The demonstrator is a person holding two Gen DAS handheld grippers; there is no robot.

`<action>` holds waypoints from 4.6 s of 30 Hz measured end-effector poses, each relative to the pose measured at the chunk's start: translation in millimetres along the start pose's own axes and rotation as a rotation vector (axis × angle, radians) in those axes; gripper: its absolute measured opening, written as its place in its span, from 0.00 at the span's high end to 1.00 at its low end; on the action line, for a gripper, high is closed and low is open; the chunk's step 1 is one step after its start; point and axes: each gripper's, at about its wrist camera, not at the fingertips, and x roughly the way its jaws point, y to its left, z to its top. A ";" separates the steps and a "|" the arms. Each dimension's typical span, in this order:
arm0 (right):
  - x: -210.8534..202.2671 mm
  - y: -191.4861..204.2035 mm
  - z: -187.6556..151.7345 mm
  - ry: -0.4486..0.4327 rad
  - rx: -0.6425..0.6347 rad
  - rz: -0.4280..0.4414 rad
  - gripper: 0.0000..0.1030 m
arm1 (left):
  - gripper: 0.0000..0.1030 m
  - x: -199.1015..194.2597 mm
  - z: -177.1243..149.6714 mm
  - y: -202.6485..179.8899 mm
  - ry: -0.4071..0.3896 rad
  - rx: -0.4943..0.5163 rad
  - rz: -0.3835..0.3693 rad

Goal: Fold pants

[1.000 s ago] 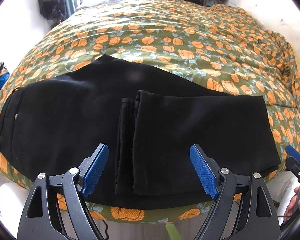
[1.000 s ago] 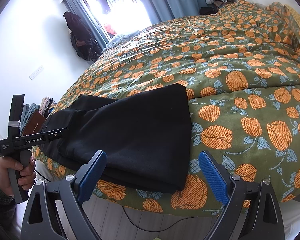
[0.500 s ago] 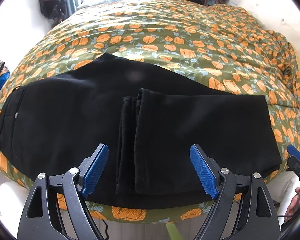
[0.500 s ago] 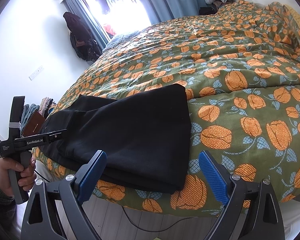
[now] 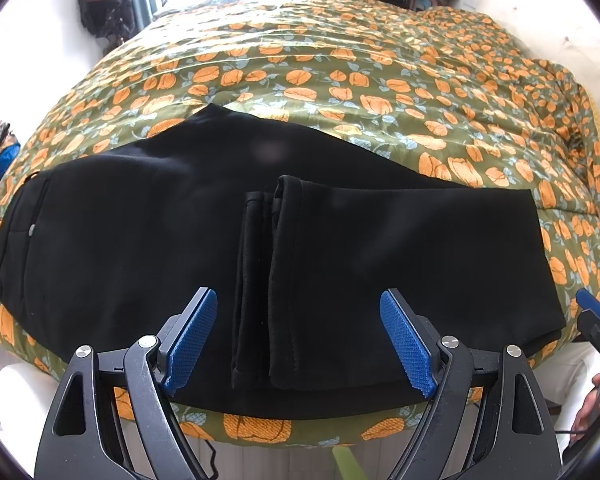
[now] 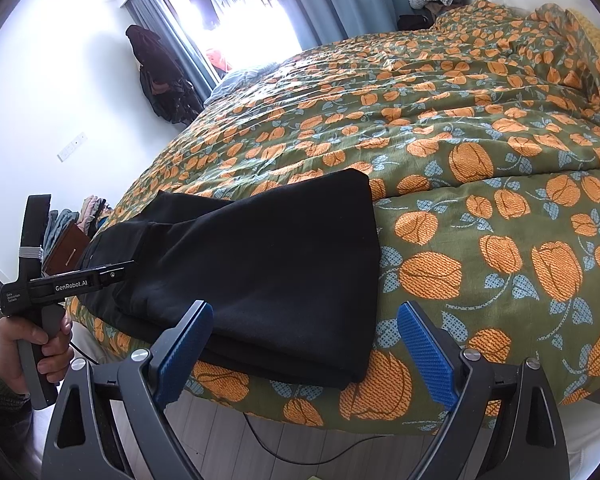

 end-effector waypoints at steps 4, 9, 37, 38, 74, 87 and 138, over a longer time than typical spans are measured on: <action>-0.6 -0.6 0.6 -0.005 -0.001 -0.001 0.10 | 0.17 0.8 -0.4 -0.6 0.000 -0.001 0.002; -0.5 -1.5 1.2 -0.007 -0.001 -0.002 0.10 | 0.17 0.8 -0.6 0.1 -0.001 0.001 0.002; -8.2 -34.3 -0.3 0.027 0.206 -0.093 0.10 | 0.13 29.8 9.8 369.7 0.081 -0.592 -0.215; -6.0 -30.2 -1.3 0.037 0.198 -0.096 0.10 | 0.07 41.8 8.8 366.1 0.115 -0.570 -0.261; -34.4 -28.4 -0.1 -0.121 0.217 -0.023 0.10 | 0.77 -85.8 102.4 -30.4 -0.002 -0.072 -0.481; -74.2 -82.0 -10.8 -0.246 0.409 -0.090 0.10 | 0.31 -108.2 82.2 -135.3 -0.137 0.266 -0.381; 77.8 28.4 45.8 0.403 -0.216 0.243 0.73 | 0.30 -41.5 -11.5 62.7 0.029 -0.240 -0.084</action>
